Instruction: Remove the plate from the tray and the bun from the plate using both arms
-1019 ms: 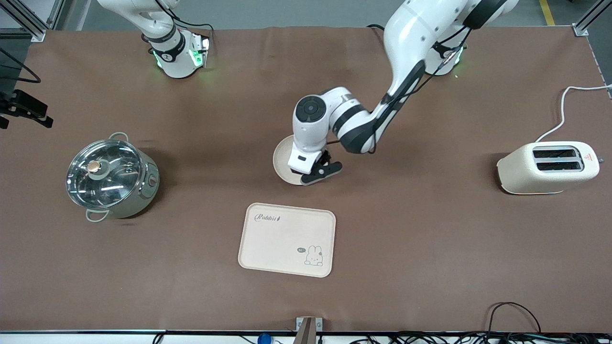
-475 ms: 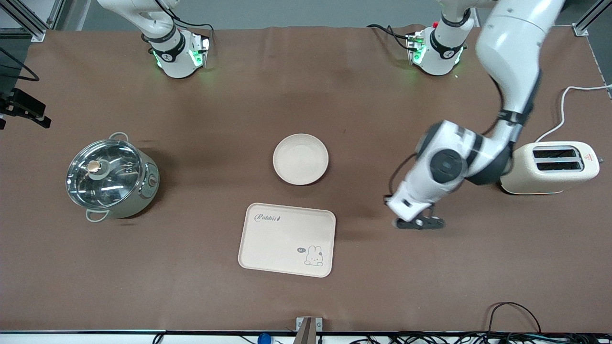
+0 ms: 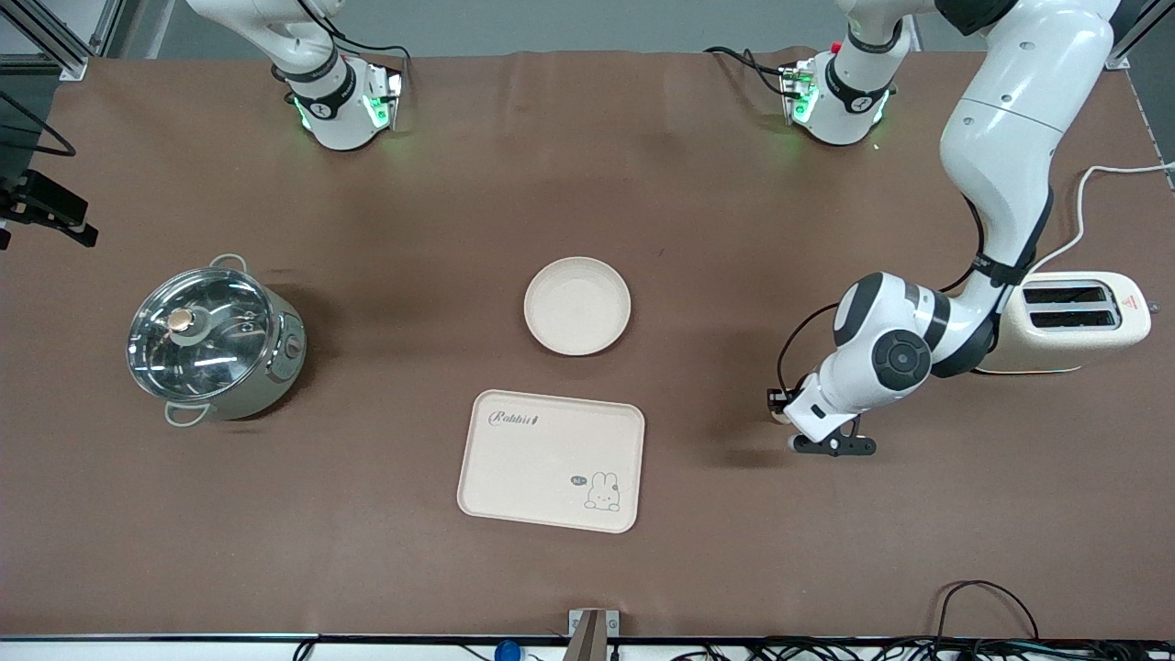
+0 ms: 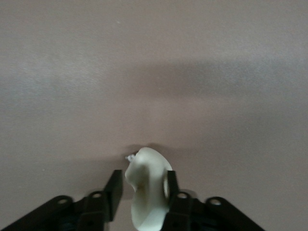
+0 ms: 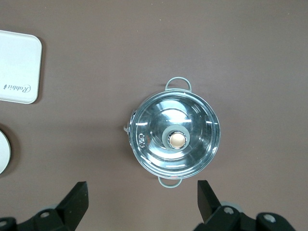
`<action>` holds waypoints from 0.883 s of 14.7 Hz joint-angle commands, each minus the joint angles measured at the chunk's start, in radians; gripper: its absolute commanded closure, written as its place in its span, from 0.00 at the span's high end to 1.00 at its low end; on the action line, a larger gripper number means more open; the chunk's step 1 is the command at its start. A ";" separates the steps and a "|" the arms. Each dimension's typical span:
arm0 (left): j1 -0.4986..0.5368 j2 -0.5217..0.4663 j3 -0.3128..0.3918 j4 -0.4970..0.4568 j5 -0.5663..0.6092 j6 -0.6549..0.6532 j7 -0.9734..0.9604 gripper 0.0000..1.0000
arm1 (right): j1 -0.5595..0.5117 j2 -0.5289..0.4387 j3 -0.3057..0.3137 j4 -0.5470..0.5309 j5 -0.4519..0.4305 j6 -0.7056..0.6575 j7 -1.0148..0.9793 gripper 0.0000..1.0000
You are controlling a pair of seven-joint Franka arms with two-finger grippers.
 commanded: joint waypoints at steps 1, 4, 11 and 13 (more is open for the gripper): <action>0.008 -0.027 -0.010 -0.012 0.008 -0.001 0.014 1.00 | -0.017 0.007 0.006 0.016 -0.015 0.001 -0.016 1.00; 0.008 -0.042 -0.008 -0.003 0.008 -0.007 0.009 1.00 | -0.046 0.007 0.023 0.015 -0.012 0.002 -0.028 1.00; 0.031 -0.241 -0.021 0.155 -0.003 -0.337 0.032 1.00 | -0.063 0.007 0.056 0.016 -0.015 0.004 -0.028 1.00; 0.037 -0.312 -0.021 0.155 -0.009 -0.378 0.074 1.00 | -0.061 0.007 0.057 0.016 -0.015 0.004 -0.028 1.00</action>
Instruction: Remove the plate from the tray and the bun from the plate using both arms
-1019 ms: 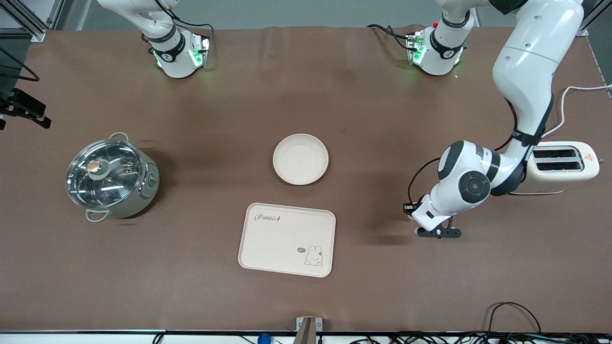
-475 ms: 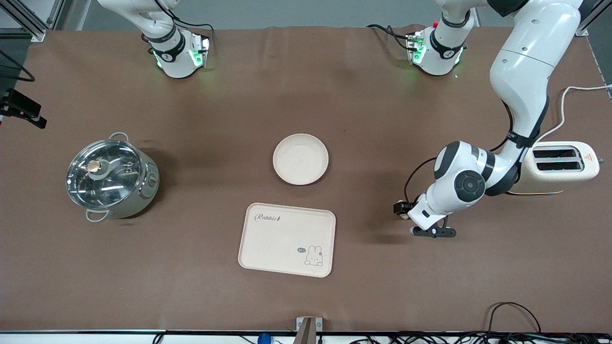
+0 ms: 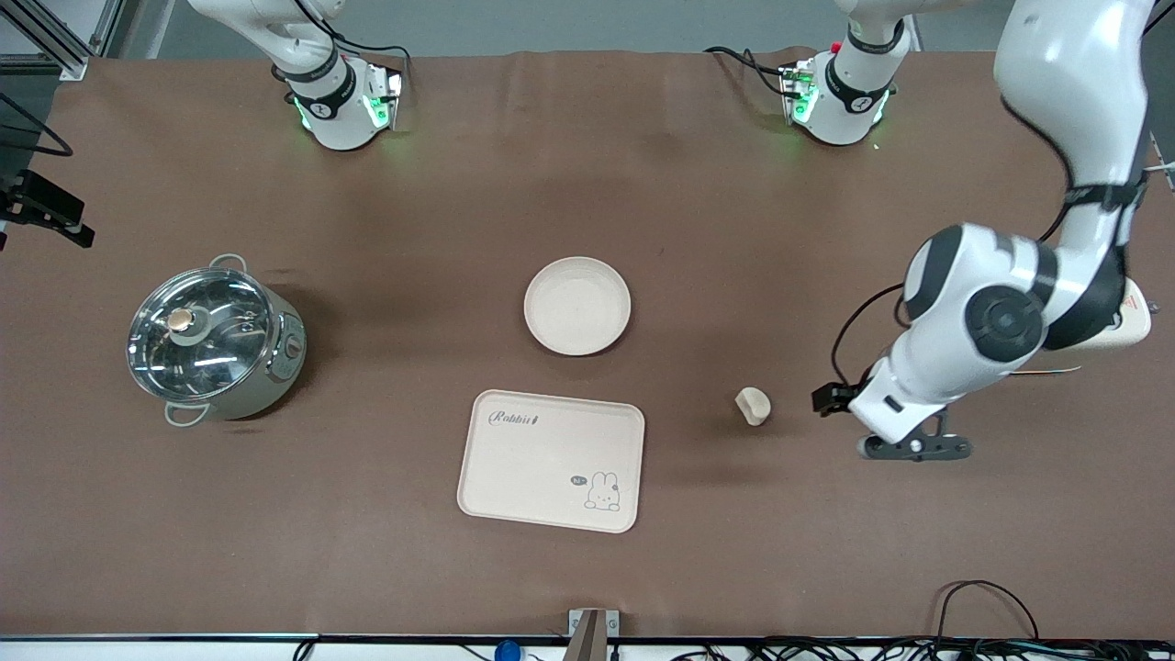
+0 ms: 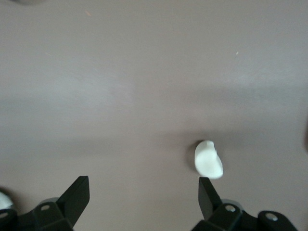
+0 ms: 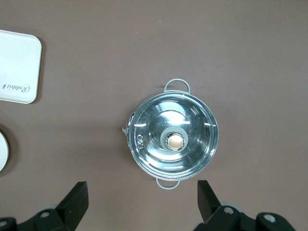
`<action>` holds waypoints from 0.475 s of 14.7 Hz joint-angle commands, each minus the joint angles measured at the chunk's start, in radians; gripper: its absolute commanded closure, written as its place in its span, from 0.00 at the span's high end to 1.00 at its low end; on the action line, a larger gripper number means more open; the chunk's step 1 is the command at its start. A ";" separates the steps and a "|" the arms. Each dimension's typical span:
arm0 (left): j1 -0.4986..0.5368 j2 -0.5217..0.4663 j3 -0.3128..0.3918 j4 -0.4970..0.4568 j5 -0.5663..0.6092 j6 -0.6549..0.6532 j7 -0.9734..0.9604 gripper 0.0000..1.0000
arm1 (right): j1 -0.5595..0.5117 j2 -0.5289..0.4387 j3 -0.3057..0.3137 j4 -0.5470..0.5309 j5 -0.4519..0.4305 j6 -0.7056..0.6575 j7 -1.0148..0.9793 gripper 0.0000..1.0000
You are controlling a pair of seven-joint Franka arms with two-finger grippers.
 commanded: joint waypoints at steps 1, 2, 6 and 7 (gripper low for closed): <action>0.021 -0.112 -0.013 -0.019 -0.014 -0.079 0.057 1.00 | -0.019 0.006 0.019 0.016 -0.014 0.001 -0.011 1.00; 0.020 -0.144 -0.013 -0.017 -0.045 -0.118 0.067 1.00 | -0.019 0.006 0.019 0.016 -0.014 0.005 -0.011 1.00; -0.084 -0.382 0.163 -0.014 -0.189 -0.262 0.149 1.00 | -0.019 0.006 0.019 0.016 -0.014 0.005 -0.011 1.00; -0.121 -0.423 0.224 -0.022 -0.206 -0.285 0.162 1.00 | -0.021 0.006 0.019 0.016 -0.014 0.007 -0.011 1.00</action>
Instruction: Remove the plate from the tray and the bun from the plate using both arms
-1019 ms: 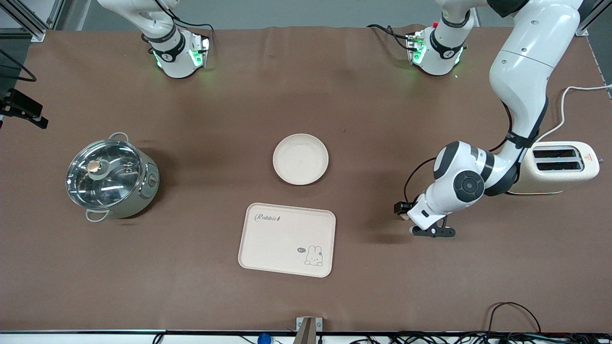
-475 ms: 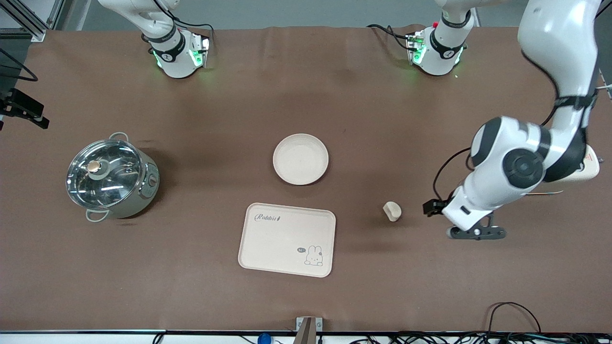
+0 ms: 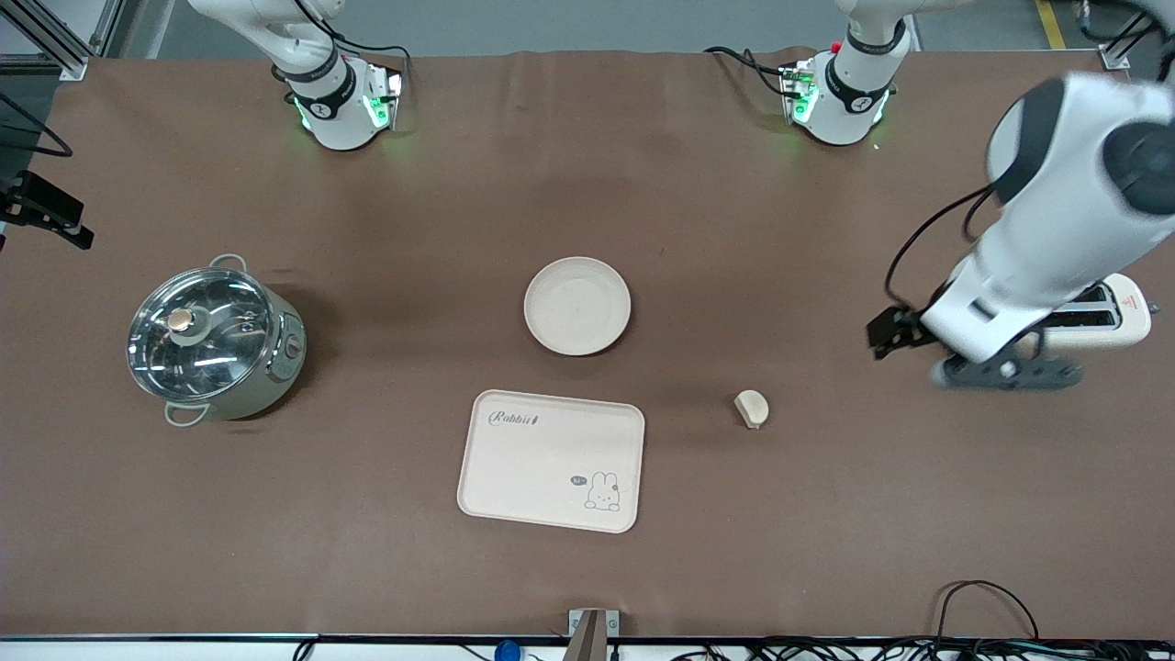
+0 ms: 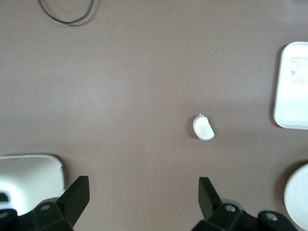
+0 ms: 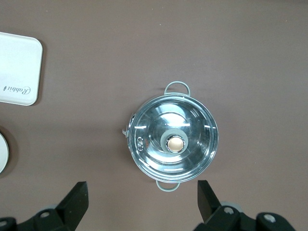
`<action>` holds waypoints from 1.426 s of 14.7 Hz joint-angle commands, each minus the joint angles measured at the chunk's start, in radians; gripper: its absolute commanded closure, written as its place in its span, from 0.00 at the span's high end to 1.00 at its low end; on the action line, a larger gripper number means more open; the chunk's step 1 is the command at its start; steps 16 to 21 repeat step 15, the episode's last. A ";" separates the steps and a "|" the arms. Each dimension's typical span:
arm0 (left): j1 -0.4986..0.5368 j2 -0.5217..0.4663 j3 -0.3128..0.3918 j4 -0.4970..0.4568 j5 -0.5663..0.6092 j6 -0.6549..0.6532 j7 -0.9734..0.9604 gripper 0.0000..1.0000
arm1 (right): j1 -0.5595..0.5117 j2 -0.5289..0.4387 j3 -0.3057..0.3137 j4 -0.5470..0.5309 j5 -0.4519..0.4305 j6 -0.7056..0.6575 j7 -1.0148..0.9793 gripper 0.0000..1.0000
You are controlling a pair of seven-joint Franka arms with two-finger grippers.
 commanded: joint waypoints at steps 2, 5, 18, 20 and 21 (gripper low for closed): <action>-0.087 -0.196 0.147 -0.071 -0.058 -0.107 0.063 1.00 | -0.022 0.005 0.017 0.014 -0.014 -0.002 -0.013 1.00; -0.112 -0.253 0.196 -0.134 -0.058 -0.106 0.063 1.00 | -0.021 0.005 0.017 0.014 -0.014 0.002 -0.013 1.00; -0.099 -0.203 0.222 -0.026 -0.084 -0.174 0.075 1.00 | -0.022 0.005 0.017 0.014 -0.013 -0.001 -0.013 1.00; -0.099 -0.203 0.222 -0.026 -0.084 -0.174 0.075 1.00 | -0.022 0.005 0.017 0.014 -0.013 -0.001 -0.013 1.00; -0.099 -0.203 0.222 -0.026 -0.084 -0.174 0.075 1.00 | -0.022 0.005 0.017 0.014 -0.013 -0.001 -0.013 1.00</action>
